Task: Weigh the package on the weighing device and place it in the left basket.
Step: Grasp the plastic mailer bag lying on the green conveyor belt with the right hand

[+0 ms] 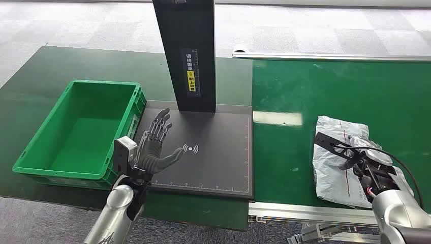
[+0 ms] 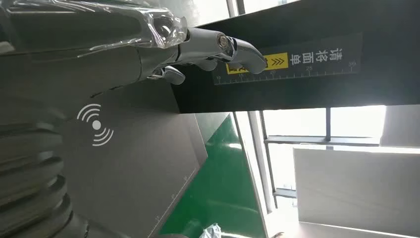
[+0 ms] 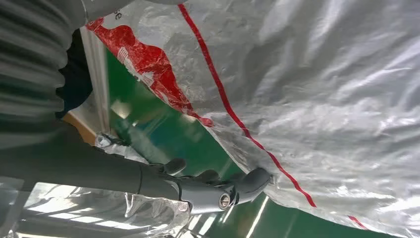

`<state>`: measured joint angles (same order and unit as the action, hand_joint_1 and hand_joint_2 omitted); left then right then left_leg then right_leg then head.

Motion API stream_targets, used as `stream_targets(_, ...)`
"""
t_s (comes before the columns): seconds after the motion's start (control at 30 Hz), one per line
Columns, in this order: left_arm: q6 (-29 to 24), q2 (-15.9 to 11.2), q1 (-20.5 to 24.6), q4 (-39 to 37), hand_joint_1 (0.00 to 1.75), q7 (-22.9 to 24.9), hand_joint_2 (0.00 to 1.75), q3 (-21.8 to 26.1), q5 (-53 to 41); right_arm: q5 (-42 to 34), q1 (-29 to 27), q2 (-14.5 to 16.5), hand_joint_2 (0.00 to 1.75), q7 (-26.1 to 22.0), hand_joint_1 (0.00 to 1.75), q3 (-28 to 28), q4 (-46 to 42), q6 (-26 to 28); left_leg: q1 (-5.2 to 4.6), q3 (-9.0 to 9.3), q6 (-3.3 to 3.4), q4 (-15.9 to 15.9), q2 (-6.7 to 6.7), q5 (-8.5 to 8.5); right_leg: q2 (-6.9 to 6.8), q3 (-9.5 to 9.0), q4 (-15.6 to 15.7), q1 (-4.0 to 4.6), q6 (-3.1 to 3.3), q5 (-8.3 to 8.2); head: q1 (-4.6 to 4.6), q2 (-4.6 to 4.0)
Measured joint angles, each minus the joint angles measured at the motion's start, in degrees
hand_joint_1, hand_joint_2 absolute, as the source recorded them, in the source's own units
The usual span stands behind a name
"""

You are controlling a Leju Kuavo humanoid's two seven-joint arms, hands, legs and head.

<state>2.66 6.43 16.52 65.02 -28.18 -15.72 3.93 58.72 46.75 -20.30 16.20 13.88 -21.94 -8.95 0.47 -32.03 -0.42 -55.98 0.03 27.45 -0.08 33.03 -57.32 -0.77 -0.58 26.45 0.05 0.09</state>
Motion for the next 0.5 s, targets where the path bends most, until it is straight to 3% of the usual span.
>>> stream_targets(0.07, 0.0, 0.0, 0.0, 0.0, 0.0, 0.0, 1.75, 0.0, 0.0, 0.4, 0.0, -0.1, 1.75, 0.6, 0.13, 0.4, 0.3, -0.2, 0.0, 0.0, 0.0, 0.0, 0.0, 0.0, 0.0, 0.0, 0.0, 0.0, 0.0, 0.0, 0.0, 0.0)
stream_targets(0.13, -0.1, 0.1, 0.0, 0.0, 0.0, 0.1, 1.75, 0.0, 0.0, 0.9, 0.0, -0.3, 1.75, 1.4, 1.0, 0.9, 0.7, -0.5, 0.0, 0.01, 0.0, 0.0, 0.01, 0.0, 0.0, 0.0, 0.0, 0.0, 0.0, 0.0, 0.0, 0.0)
stream_targets(0.2, -0.1, 0.1, 0.1, 0.0, 0.0, 0.2, 1.75, 0.0, 0.0, 1.0, -0.1, -0.3, 1.75, 1.8, 1.75, 1.2, 1.1, -0.7, 0.0, 0.02, 0.0, 0.0, 0.03, 0.0, 0.01, 0.0, 0.0, 0.0, 0.0, 0.0, -0.01, 0.0)
stream_targets(0.37, 0.0, 0.3, 0.3, -0.2, 0.0, 0.4, 1.75, 0.0, 0.0, 0.7, -0.7, -0.3, 1.75, 1.5, 1.75, 1.4, 1.6, -0.9, 0.0, 0.03, 0.0, 0.0, 0.01, 0.0, 0.01, 0.0, 0.0, 0.0, 0.0, 0.0, 0.0, 0.0)
stream_targets(0.5, 0.2, 0.5, 0.9, -0.7, 0.0, 0.4, 1.75, 0.0, 0.0, 0.5, -1.1, -0.5, 1.75, -2.2, 1.75, 1.4, 1.7, -2.8, 0.0, 0.03, 0.0, 0.0, 0.02, 0.0, 0.01, 0.0, 0.0, 0.0, 0.0, 0.0, -0.01, 0.0)
